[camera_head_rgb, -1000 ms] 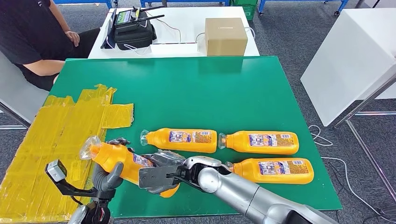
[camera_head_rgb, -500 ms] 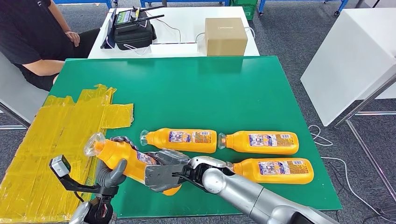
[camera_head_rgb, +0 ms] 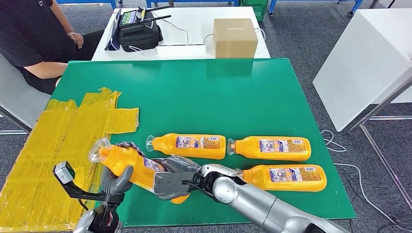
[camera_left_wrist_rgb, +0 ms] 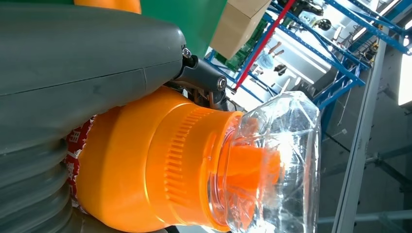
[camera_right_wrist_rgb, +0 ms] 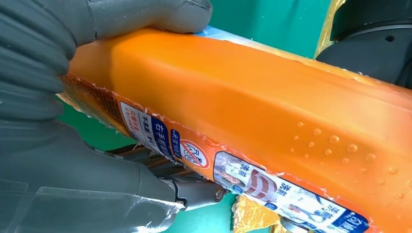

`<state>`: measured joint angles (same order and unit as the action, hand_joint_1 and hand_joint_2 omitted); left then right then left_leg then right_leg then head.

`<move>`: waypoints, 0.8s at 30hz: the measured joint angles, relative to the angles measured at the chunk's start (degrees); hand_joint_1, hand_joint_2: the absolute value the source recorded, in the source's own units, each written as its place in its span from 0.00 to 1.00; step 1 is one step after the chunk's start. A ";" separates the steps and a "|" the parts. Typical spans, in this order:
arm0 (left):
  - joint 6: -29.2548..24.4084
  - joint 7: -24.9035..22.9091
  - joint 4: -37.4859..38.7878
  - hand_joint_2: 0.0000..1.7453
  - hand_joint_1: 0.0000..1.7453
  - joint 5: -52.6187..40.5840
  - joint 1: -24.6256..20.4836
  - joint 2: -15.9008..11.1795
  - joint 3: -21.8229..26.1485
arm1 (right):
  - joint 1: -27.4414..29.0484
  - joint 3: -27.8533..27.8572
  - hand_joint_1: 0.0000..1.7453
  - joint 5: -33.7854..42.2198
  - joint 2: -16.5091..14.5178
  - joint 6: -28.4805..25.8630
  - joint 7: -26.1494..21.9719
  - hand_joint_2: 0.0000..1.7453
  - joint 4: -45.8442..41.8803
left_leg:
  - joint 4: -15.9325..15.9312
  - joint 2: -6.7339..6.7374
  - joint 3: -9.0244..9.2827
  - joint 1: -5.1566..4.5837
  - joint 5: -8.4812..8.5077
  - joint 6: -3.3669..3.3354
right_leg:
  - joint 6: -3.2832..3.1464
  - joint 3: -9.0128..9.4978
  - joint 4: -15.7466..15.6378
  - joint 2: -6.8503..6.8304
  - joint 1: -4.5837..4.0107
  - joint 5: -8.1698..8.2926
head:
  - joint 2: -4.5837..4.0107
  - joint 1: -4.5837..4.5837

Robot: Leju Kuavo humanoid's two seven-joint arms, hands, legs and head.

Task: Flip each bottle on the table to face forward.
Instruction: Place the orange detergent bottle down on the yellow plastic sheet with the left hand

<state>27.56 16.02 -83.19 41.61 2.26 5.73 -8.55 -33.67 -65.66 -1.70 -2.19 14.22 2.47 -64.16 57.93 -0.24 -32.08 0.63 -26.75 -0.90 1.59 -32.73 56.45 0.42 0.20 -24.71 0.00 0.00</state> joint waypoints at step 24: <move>-24.21 7.86 -19.01 1.00 1.00 -38.38 3.16 -8.37 2.69 | 25.82 23.90 0.00 -0.52 5.73 -17.40 -13.33 0.00 -20.72 | -0.01 -0.20 -0.21 0.04 -0.02 0.00 | 0.00 -0.12 -0.01 -0.10 -0.02 -0.02 | 0.00 0.02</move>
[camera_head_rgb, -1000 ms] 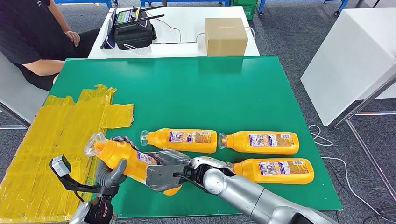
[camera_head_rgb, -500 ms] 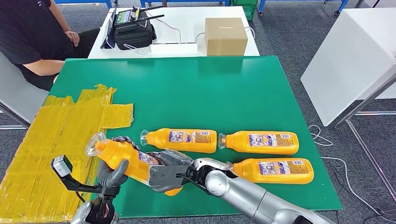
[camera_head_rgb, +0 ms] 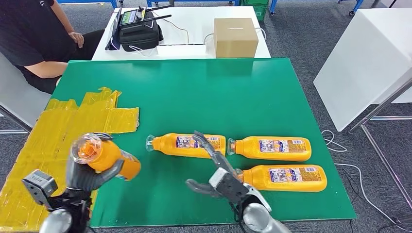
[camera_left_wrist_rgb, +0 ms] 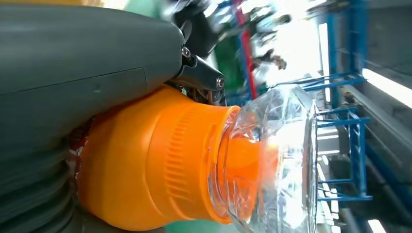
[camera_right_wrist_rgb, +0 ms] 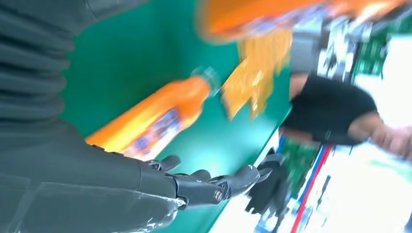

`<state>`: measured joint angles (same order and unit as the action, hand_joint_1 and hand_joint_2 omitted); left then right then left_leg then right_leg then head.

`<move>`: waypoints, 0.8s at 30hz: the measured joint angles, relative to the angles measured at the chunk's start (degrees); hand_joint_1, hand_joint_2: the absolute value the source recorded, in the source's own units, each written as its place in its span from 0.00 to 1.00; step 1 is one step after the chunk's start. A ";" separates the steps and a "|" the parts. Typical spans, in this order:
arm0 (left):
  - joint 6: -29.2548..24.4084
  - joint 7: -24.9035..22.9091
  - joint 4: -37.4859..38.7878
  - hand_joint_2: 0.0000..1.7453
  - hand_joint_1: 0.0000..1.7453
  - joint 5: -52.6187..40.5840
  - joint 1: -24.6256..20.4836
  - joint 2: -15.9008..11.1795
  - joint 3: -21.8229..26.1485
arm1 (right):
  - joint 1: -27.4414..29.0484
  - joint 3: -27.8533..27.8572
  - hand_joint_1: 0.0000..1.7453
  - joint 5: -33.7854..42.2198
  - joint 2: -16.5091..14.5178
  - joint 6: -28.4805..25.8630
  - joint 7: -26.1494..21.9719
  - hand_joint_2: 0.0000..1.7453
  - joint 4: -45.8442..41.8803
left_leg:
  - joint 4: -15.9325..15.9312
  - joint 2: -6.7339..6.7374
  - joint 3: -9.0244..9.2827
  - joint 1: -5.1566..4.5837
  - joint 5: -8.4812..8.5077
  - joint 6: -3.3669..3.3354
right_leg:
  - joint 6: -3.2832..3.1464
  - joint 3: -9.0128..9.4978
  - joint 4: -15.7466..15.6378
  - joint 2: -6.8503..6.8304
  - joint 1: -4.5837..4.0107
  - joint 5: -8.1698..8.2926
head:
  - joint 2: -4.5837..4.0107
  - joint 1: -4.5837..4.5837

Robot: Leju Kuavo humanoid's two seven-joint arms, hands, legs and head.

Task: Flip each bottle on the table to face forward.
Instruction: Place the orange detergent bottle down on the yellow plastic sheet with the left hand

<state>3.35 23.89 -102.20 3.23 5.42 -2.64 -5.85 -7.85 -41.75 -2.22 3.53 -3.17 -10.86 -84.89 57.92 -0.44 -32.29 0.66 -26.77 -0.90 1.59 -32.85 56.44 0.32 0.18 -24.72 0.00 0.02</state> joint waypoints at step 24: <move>-33.55 -21.76 6.49 1.00 1.00 -80.15 -5.20 -6.50 -3.30 | 3.38 7.61 0.00 0.23 0.95 2.85 1.48 0.00 -6.13 | 0.00 0.18 0.12 -0.02 0.06 -0.01 | -0.03 0.04 0.01 0.06 0.03 0.04 | 0.00 -0.02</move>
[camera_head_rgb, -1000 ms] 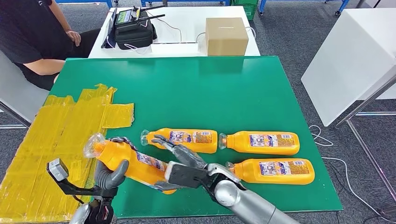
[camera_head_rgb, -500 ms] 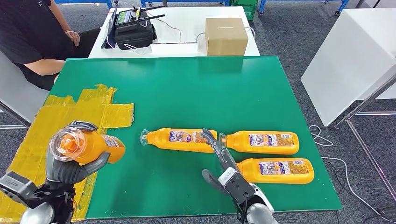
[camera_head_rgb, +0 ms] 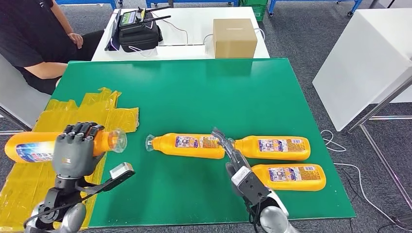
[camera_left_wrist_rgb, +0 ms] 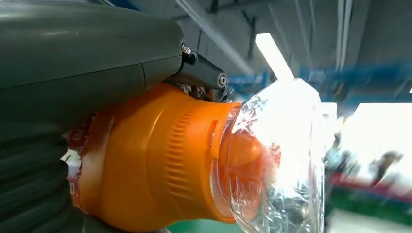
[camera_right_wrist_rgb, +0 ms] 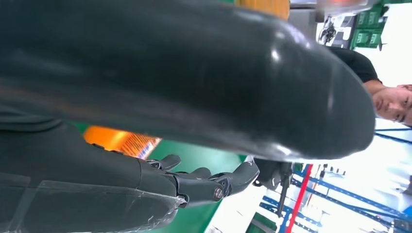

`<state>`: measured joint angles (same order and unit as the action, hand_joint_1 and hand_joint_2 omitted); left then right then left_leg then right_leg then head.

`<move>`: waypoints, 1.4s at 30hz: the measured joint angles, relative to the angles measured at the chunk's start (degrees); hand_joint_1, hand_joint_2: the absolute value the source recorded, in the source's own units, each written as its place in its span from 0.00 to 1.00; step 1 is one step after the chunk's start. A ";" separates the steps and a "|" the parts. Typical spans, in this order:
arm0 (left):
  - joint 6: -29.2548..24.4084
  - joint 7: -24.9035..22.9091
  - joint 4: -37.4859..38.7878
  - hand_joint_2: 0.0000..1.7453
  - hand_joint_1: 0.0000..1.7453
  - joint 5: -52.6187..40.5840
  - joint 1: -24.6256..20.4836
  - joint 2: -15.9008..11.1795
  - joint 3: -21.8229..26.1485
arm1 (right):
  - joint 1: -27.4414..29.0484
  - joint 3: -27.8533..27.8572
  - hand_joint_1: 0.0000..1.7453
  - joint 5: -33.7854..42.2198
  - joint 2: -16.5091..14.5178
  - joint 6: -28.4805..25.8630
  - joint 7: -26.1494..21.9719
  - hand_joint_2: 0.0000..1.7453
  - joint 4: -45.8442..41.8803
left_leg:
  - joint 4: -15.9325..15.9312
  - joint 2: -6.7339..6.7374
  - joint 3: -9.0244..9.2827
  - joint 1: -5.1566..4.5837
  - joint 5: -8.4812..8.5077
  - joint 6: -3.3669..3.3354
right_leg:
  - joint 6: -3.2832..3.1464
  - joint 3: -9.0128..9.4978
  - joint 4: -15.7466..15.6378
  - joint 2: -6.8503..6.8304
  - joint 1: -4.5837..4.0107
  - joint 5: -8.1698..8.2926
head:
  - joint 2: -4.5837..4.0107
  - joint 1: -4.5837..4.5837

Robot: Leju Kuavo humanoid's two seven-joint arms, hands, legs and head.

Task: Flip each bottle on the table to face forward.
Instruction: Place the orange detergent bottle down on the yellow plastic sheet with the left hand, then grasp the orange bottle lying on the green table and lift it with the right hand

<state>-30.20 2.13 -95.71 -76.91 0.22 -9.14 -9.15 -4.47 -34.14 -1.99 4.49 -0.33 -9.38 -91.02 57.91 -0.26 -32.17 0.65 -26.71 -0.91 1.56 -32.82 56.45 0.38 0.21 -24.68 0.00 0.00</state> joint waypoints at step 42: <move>15.30 5.62 32.93 0.00 0.00 12.47 -13.40 -2.01 -9.82 | -22.65 -3.26 0.00 -19.28 -2.51 5.44 17.65 1.00 20.81 | 0.02 -0.15 -0.12 -0.02 0.19 -0.01 | 0.14 -0.02 0.03 -0.05 0.01 0.09 | 0.00 0.01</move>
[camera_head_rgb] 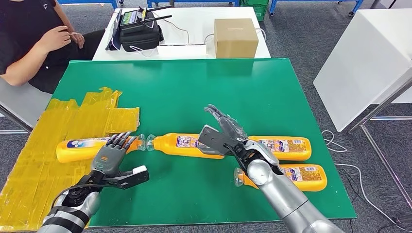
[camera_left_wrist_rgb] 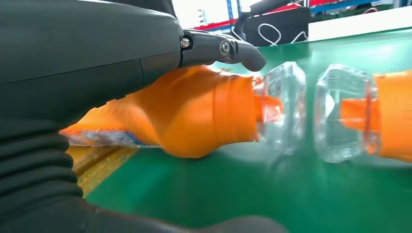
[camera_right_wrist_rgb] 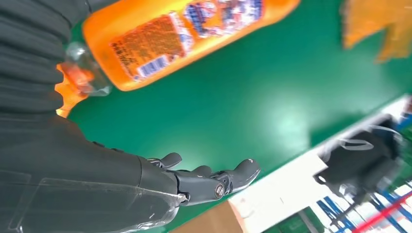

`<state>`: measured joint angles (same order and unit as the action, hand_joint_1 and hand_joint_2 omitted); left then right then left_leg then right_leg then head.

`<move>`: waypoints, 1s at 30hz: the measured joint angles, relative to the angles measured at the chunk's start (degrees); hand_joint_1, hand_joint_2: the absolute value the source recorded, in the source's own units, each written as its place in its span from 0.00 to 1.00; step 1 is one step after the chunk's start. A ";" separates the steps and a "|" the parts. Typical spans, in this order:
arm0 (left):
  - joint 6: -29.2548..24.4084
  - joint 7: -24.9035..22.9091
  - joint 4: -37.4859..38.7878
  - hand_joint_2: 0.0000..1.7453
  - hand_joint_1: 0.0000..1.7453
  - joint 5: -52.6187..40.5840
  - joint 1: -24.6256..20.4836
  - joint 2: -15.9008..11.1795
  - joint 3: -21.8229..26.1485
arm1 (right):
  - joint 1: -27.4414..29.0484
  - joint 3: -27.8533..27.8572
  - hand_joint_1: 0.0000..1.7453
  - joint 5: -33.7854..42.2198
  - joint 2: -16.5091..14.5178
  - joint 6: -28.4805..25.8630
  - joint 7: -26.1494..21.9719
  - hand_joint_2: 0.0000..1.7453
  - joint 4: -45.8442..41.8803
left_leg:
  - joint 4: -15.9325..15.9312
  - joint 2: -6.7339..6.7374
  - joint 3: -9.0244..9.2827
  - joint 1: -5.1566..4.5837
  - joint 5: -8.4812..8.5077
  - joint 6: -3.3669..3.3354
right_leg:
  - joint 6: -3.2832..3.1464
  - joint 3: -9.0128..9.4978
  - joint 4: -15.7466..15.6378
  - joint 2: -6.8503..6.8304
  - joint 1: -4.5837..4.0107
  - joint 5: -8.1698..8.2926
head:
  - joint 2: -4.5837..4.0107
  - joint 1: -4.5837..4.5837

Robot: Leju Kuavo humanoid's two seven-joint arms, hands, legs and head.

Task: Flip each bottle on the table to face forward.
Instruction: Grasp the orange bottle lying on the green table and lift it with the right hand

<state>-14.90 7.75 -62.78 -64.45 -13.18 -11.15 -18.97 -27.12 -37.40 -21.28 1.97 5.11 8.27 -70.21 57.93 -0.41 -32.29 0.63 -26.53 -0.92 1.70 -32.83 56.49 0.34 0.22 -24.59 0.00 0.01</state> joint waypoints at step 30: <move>5.45 20.09 -33.21 0.00 0.00 52.90 5.91 9.89 7.46 | -11.17 -5.94 1.00 -10.59 -10.63 4.30 2.87 1.00 36.31 | 0.00 0.17 0.10 0.03 0.01 0.01 | -0.15 0.00 0.01 0.05 -0.05 0.11 | 0.00 -0.01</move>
<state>-9.45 27.84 -95.98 -11.55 -7.27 -1.26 -11.50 -38.28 -43.34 -31.86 -8.66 9.41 11.14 -33.90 57.93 -0.23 -32.19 0.66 -26.52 -0.91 1.55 -32.83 56.49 0.39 0.17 -24.48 0.00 0.00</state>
